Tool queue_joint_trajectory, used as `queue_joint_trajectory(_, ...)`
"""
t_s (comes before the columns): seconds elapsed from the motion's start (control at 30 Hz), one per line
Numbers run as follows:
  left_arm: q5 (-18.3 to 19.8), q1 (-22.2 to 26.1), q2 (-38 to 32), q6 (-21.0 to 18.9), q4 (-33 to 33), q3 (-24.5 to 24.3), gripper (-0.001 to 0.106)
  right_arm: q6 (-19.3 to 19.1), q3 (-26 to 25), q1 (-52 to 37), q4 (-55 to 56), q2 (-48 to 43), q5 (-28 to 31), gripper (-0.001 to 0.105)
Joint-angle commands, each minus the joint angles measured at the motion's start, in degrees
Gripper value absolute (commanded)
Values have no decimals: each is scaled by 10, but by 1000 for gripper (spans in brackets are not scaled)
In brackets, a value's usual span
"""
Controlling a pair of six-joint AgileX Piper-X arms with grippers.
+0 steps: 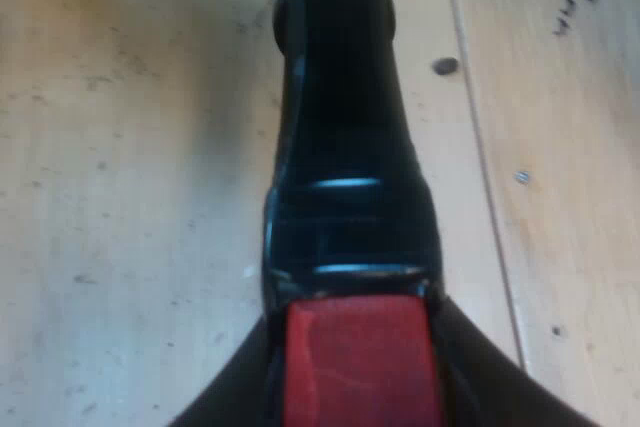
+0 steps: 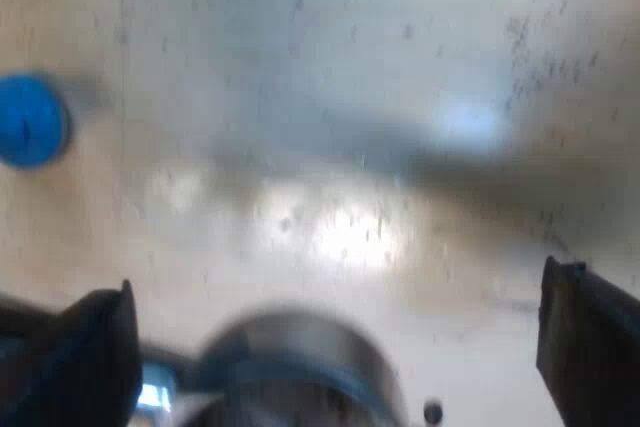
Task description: Put the handle in the coffee machine
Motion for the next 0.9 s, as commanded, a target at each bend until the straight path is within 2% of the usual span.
queue_joint_trajectory(0.03, 31, -1, -4, 3, -3, -4, 0, -8, -16, -4, -14, -7, 9, 82)
queue_joint_trajectory(0.1, 31, 6, -4, 3, -3, -4, 0, -12, -26, -4, -13, -7, 9, 82)
queue_joint_trajectory(0.2, 51, 43, -4, 3, -3, -4, 0, -26, -45, 5, -18, -9, 16, 82)
queue_joint_trajectory(0.3, 61, 91, -4, 3, -3, -4, 0, -41, -60, 30, -27, -9, 64, 82)
queue_joint_trajectory(0.5, 65, 160, -4, 3, 19, -4, 0, -42, -63, 114, -36, -7, 203, 80)
queue_joint_trajectory(0.57, 79, 186, -4, 3, 30, -4, 0, -42, -64, 155, -43, -7, 278, 78)
queue_joint_trajectory(0.6, 81, 194, -4, 3, 30, -4, 0, -41, -64, 164, -48, -7, 292, 78)
queue_joint_trajectory(0.67, 82, 224, -4, 3, 26, -4, 0, -41, -56, 194, -75, -7, 347, 78)
queue_joint_trajectory(0.77, 82, 263, -4, 9, 14, -4, 0, -41, -29, 217, -146, -5, 394, 78)
queue_joint_trajectory(0.9, 87, 294, -4, 8, -5, -4, 0, -52, 13, 217, -255, 7, 403, 78)
